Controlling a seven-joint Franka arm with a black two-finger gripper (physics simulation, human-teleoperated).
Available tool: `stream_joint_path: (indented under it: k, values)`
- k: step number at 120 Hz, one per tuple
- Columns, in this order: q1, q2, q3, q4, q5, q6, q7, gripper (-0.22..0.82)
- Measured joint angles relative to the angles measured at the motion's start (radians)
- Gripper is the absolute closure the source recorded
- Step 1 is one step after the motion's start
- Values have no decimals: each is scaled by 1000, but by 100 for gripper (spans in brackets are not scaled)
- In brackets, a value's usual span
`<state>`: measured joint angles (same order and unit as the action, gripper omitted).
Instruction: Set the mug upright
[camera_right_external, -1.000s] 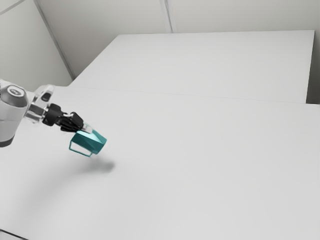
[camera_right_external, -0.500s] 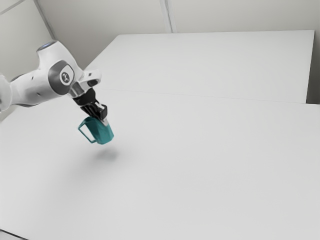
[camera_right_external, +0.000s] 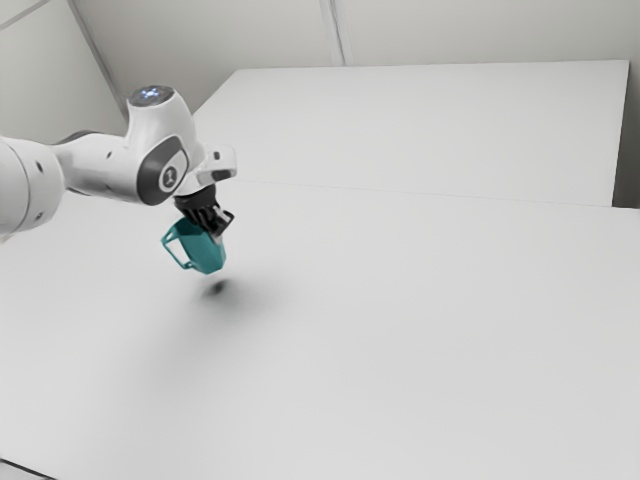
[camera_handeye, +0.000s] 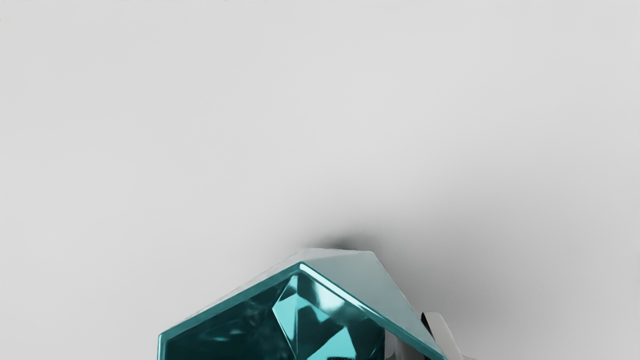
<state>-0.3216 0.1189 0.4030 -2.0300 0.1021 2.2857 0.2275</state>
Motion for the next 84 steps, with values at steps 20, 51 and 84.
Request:
stream_joint_path:
  k: [20,51,84]
  values:
    - [1,10,-6,-1,20,15,-62,79]
    - [2,73,-7,1,25,51,-130,79]
    - [-2,113,-7,14,27,81,-176,79]
